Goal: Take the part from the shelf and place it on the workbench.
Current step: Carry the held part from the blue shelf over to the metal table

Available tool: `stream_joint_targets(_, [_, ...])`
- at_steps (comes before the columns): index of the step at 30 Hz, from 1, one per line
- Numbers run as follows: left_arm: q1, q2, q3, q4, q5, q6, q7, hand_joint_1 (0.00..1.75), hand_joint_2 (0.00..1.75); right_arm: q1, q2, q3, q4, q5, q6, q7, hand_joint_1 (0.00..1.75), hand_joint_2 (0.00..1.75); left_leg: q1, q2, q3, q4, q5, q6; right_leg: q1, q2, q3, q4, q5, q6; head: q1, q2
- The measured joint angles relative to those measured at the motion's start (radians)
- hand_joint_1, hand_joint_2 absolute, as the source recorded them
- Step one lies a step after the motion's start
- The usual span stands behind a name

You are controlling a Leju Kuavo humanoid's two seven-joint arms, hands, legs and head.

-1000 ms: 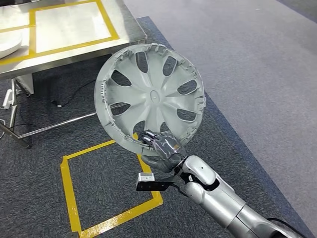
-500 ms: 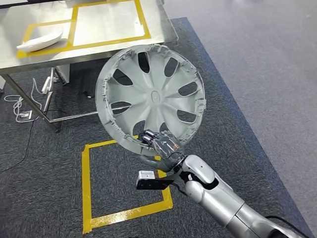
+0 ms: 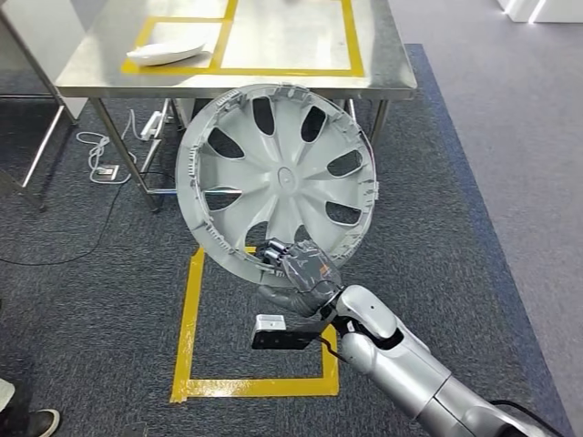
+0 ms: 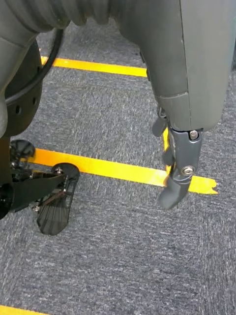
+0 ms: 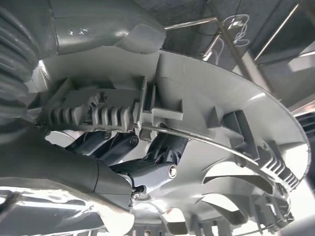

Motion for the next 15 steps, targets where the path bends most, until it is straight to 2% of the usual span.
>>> stream_joint_targets(1, [0.0,-0.001,0.0,0.0,0.0,0.001,0.0,0.0,1.75,0.002,0.0,0.0,0.002,0.0,0.0,0.0,1.75,1.75,0.0,-0.014,0.001,0.0,-0.001,0.001,0.0,0.002,-0.028,0.036,0.0,0.0,0.0,0.0])
stream_joint_targets(2, [0.0,-0.001,0.0,0.0,0.0,0.002,0.001,0.0,1.75,0.003,0.0,0.0,0.004,-0.001,0.0,-0.001,1.75,1.75,0.0,-0.026,0.002,0.001,-0.002,0.001,0.0,0.003,-0.038,0.032,0.022,0.0,0.001,0.0])
stream_joint_targets(3, [0.001,-0.001,0.0,0.0,0.001,0.004,0.0,0.0,1.75,0.004,0.0,0.0,0.006,-0.004,0.0,-0.001,1.75,1.75,0.001,-0.037,0.004,0.003,-0.003,0.001,0.0,0.003,-0.028,-0.011,0.061,-0.002,0.002,0.0])
stream_joint_targets(4, [0.001,-0.001,0.001,0.0,0.001,0.005,0.0,0.0,1.75,0.004,0.0,0.0,0.008,-0.008,0.0,-0.002,1.75,1.75,0.002,-0.046,0.006,0.005,-0.006,-0.001,0.0,0.003,-0.004,-0.08,0.106,-0.003,0.002,0.0])
stream_joint_targets(5, [0.001,0.0,0.001,0.0,0.003,0.007,-0.001,0.0,1.75,0.003,0.0,-0.001,0.009,-0.013,0.001,-0.005,1.75,1.75,0.001,-0.054,0.006,0.009,-0.01,-0.005,0.0,0.006,0.023,-0.146,0.138,-0.004,0.003,0.0])
stream_joint_targets(6, [0.001,0.0,0.002,0.0,0.004,0.008,-0.003,0.0,1.75,0.003,0.001,-0.001,0.009,-0.02,0.001,-0.01,1.75,1.75,0.0,-0.06,0.004,0.013,-0.013,-0.01,0.0,0.011,0.045,-0.196,0.156,-0.005,0.003,0.0])
stream_joint_targets(7, [0.001,0.001,0.003,0.0,0.004,0.009,-0.004,0.0,1.75,0.003,0.001,-0.001,0.009,-0.026,0.002,-0.014,1.75,1.75,0.0,-0.064,0.001,0.016,-0.015,-0.014,0.0,0.015,0.058,-0.222,0.16,-0.007,0.002,0.0])
stream_joint_targets(9, [0.003,0.002,0.006,0.0,0.006,0.01,-0.005,0.0,1.75,0.004,0.003,-0.002,0.009,-0.034,0.002,-0.02,1.75,1.75,0.001,-0.066,-0.002,0.015,-0.017,-0.023,0.001,0.019,0.064,-0.231,0.154,-0.016,0.002,0.0])
stream_joint_targets(11, [0.005,0.002,0.007,0.0,0.005,0.01,-0.005,0.0,1.75,0.007,0.004,-0.005,0.009,-0.039,0.002,-0.021,1.75,1.75,0.001,-0.046,-0.005,0.03,-0.031,-0.033,-0.001,0.017,0.071,-0.237,0.152,-0.029,-0.001,0.0])
stream_joint_targets(13, [0.004,0.003,0.007,0.0,0.004,0.01,-0.004,0.0,1.75,0.009,0.005,-0.009,0.009,-0.042,0.002,-0.021,1.75,1.75,0.002,-0.015,-0.039,0.11,-0.073,-0.042,-0.002,0.012,0.081,-0.241,0.147,-0.04,-0.006,0.0])
stream_joint_targets(15, [0.004,0.002,0.008,0.0,0.003,0.01,-0.005,0.0,1.75,0.012,0.005,-0.01,0.009,-0.043,0.002,-0.023,1.75,1.75,0.005,-0.002,-0.102,0.237,-0.118,-0.048,-0.001,0.006,0.091,-0.242,0.14,-0.045,-0.008,0.0])
